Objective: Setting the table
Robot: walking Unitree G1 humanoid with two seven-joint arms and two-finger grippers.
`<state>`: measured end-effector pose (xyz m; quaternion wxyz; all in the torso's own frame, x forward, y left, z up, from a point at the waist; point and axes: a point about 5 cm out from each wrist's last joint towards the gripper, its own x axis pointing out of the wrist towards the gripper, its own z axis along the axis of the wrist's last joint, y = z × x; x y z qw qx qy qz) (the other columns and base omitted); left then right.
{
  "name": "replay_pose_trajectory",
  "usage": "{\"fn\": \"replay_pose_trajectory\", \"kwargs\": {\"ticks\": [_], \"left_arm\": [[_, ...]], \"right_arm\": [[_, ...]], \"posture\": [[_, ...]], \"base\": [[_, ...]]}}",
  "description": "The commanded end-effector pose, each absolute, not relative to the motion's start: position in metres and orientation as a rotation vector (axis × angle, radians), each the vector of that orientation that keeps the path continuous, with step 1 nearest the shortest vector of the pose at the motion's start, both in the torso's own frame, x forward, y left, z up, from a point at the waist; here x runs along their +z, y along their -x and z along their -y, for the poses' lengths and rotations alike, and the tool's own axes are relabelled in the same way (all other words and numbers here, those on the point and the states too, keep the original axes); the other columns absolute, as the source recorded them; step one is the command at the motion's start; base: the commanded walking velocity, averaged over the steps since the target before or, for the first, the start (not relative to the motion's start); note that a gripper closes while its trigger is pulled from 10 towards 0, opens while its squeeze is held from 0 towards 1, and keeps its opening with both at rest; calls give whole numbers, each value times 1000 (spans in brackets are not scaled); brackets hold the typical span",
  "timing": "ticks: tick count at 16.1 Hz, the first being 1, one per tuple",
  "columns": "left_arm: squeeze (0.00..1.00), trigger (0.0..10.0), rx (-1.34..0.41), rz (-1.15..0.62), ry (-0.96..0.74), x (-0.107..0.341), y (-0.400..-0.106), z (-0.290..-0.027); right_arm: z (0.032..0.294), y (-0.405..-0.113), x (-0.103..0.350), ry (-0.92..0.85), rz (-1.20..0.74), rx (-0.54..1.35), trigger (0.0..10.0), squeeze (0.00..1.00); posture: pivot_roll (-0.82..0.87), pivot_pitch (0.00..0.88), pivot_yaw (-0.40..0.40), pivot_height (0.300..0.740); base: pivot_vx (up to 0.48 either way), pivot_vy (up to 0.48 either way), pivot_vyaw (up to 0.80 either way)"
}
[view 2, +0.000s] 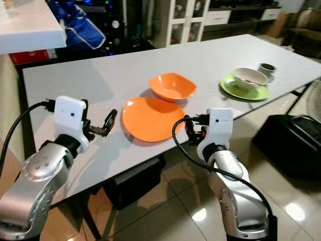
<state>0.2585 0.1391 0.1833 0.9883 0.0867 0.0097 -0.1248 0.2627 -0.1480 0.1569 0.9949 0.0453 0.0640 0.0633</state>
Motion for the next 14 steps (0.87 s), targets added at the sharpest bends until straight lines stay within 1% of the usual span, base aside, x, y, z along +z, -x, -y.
{"fn": "replay_pose_trajectory", "kwargs": {"ticks": [1,6,10,14], "left_arm": [[0,10000,-243,-19,-187,185,-258,-140],[0,10000,-237,-20,-181,186,-259,-136],[0,10000,-230,-15,-197,187,-262,-141],[0,10000,-232,-24,-203,185,-260,-139]], "right_arm": [[146,-264,156,-98,-129,134,10000,0],[148,-267,157,-117,-134,148,10000,0],[142,-266,158,-120,-131,168,10000,0],[143,-268,155,-117,-141,188,10000,0]], "posture": [[70,0,-37,740],[80,0,-51,740],[63,0,-45,740],[82,0,-51,740]], "base": [[-251,0,0],[-295,0,0],[-304,0,0],[-299,0,0]]}}
